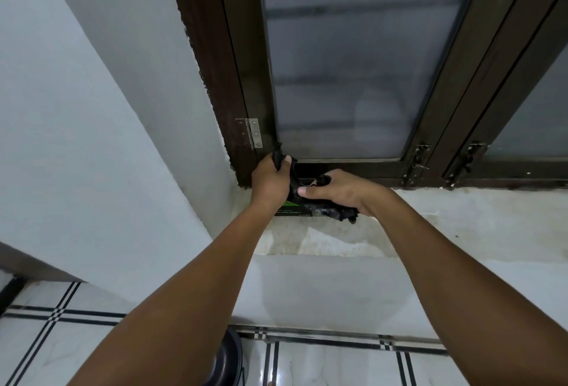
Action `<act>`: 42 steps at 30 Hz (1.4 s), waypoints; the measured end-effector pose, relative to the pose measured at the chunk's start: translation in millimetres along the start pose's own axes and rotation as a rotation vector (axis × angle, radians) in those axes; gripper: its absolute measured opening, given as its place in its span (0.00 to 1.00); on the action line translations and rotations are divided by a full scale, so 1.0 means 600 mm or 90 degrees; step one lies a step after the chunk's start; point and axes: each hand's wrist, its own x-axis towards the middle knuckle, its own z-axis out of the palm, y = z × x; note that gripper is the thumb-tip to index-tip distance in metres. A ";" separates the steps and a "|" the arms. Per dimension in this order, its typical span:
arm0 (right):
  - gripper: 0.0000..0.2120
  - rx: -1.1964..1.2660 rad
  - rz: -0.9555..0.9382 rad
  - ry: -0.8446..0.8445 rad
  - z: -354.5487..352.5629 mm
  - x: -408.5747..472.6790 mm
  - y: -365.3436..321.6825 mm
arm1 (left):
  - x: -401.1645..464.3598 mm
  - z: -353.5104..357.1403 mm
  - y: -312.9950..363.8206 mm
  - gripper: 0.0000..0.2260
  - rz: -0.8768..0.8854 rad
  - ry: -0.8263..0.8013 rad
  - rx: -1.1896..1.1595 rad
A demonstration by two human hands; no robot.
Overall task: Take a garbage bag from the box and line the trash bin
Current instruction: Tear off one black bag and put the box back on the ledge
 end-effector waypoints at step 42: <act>0.09 -0.413 -0.347 0.545 -0.022 0.023 0.090 | -0.028 -0.007 -0.012 0.10 -0.192 -0.162 -0.320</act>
